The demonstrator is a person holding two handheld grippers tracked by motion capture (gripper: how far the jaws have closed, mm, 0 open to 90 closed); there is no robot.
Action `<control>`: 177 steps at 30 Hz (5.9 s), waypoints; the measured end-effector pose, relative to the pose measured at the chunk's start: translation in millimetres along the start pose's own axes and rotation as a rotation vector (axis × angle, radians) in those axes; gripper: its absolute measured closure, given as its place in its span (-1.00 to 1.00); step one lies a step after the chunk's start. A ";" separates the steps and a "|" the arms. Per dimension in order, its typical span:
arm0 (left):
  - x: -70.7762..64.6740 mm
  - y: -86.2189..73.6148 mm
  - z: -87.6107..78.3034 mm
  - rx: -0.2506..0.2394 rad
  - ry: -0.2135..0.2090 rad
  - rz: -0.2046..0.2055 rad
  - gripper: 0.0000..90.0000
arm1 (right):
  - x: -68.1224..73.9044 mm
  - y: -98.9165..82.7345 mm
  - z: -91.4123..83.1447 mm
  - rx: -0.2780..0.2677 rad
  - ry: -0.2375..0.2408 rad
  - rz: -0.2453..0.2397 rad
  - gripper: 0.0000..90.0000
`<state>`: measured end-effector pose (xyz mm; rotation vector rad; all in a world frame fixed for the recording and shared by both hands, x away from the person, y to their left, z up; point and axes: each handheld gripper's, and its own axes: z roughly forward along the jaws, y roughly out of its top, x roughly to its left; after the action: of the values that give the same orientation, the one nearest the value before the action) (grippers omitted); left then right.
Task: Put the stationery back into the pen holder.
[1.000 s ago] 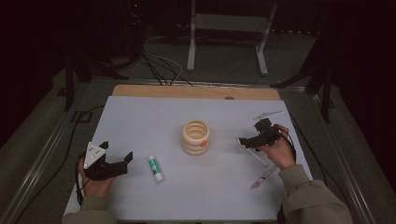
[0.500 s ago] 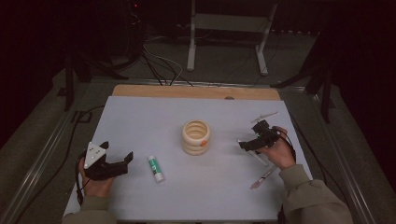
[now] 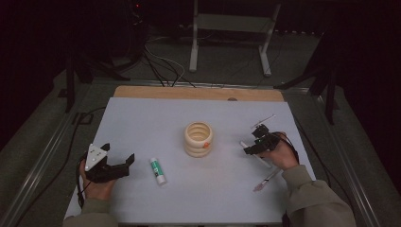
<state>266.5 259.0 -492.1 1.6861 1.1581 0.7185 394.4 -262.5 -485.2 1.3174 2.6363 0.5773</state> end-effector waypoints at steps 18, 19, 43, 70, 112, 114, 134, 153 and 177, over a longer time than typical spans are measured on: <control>-0.9 -0.1 0.4 0.005 0.001 0.006 -0.99 | 12.7 8.3 8.4 0.177 -0.056 -0.152 0.77; -0.8 -0.1 0.4 0.004 0.001 0.005 -0.99 | 11.4 8.4 8.4 0.176 -0.048 -0.152 0.77; -0.7 -0.3 1.2 0.007 0.001 0.007 -0.99 | 8.2 11.5 -7.9 0.026 -0.011 -0.067 0.77; -0.5 -0.3 1.0 0.007 0.002 0.007 -0.99 | 34.9 27.6 -45.5 -0.279 0.015 -0.032 0.77; 0.2 -0.2 0.6 0.005 0.003 0.006 -0.99 | 91.4 64.3 -68.2 -0.584 0.097 -0.020 0.77; 0.3 -0.2 0.5 0.004 0.004 0.005 -0.99 | 92.4 65.4 -68.2 -0.587 0.103 -0.015 0.77; 0.4 -0.2 0.9 0.006 -0.001 0.008 -0.99 | 113.9 88.0 -68.5 -0.657 0.127 -0.001 0.77; 0.9 0.0 0.1 0.004 0.000 0.008 -0.99 | 127.6 104.5 -62.5 -0.681 0.138 0.005 0.77; 1.0 0.1 0.1 0.004 -0.001 0.013 -0.99 | 127.5 119.3 -53.0 -0.708 0.107 0.048 0.77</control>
<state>267.0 259.9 -492.0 1.6987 1.1497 0.7231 389.9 -111.2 -383.4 1.1285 2.1267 1.4448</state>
